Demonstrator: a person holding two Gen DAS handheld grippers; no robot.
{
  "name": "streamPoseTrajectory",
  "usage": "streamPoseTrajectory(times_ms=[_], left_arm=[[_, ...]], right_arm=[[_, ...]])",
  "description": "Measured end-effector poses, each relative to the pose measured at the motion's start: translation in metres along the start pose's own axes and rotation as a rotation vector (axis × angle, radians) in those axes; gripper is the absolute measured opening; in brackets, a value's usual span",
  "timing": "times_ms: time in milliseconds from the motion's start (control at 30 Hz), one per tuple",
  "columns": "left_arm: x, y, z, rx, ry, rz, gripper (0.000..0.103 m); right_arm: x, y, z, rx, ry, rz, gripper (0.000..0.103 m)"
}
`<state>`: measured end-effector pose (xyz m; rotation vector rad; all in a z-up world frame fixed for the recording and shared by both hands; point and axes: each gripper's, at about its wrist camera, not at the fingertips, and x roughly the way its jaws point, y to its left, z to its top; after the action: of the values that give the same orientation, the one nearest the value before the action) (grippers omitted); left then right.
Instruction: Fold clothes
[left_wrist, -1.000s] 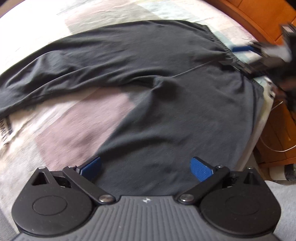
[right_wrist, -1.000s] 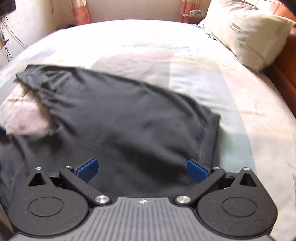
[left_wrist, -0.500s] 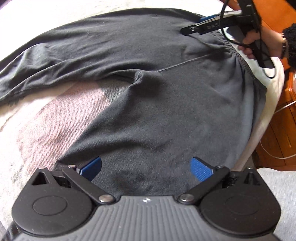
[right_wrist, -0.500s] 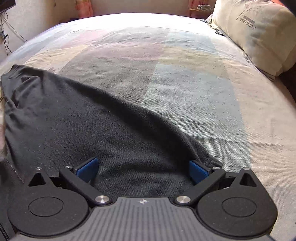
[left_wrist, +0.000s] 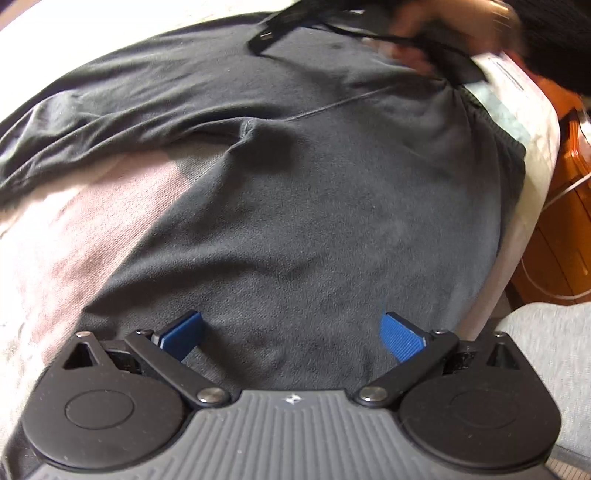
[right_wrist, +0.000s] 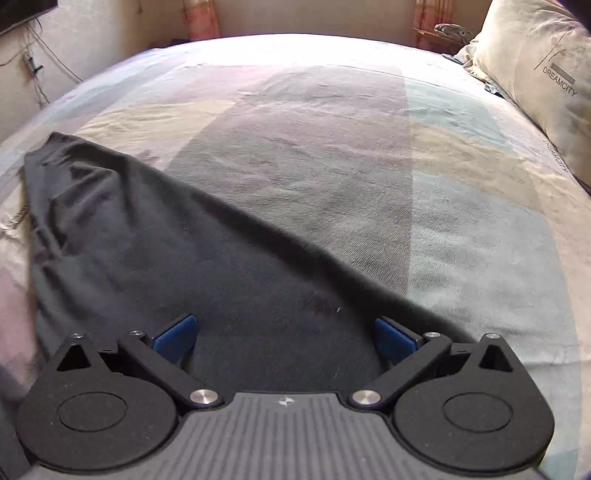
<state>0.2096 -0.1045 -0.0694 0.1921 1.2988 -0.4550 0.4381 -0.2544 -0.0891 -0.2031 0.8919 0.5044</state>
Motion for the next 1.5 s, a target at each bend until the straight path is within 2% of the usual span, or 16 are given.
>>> streamPoseTrajectory(times_ms=[100, 200, 333, 500, 567, 667, 867, 967, 1100, 1200, 1500], left_arm=[[-0.01, 0.006, -0.006, -0.013, -0.023, 0.002, 0.102], [-0.016, 0.018, -0.013, -0.053, -0.051, 0.035, 0.102], [-0.021, 0.043, -0.021, -0.163, -0.069, 0.064, 0.102], [-0.031, 0.079, -0.035, -0.091, -0.088, 0.159, 0.102], [-0.037, 0.103, -0.04, -0.072, -0.091, 0.193, 0.102], [-0.05, 0.142, -0.034, -0.095, -0.11, 0.219, 0.102], [-0.073, 0.245, -0.001, -0.179, -0.218, 0.302, 0.102], [-0.073, 0.291, 0.02, -0.151, -0.253, 0.368, 0.102], [-0.063, 0.342, 0.044, -0.159, -0.253, 0.347, 0.102], [-0.054, 0.369, 0.05, -0.184, -0.266, 0.33, 0.102], [-0.033, 0.428, 0.03, -0.445, -0.228, 0.238, 0.102]], right_arm=[[0.006, -0.001, 0.02, 0.008, 0.039, -0.021, 0.103], [-0.017, 0.005, 0.025, 0.066, 0.037, -0.013, 0.103], [-0.048, 0.031, 0.004, 0.067, 0.061, -0.007, 0.103], [-0.067, 0.053, -0.034, 0.156, 0.147, -0.026, 0.103], [-0.066, 0.059, -0.046, 0.207, 0.195, -0.042, 0.103], [-0.063, 0.074, -0.059, 0.232, 0.243, -0.08, 0.103], [-0.053, 0.089, -0.057, 0.214, 0.302, -0.163, 0.103], [-0.053, 0.091, -0.057, 0.212, 0.304, -0.175, 0.103], [-0.055, 0.094, -0.058, 0.209, 0.299, -0.193, 0.103], [-0.055, 0.094, -0.059, 0.211, 0.301, -0.197, 0.103], [-0.054, 0.09, -0.054, 0.204, 0.305, -0.194, 0.103]])
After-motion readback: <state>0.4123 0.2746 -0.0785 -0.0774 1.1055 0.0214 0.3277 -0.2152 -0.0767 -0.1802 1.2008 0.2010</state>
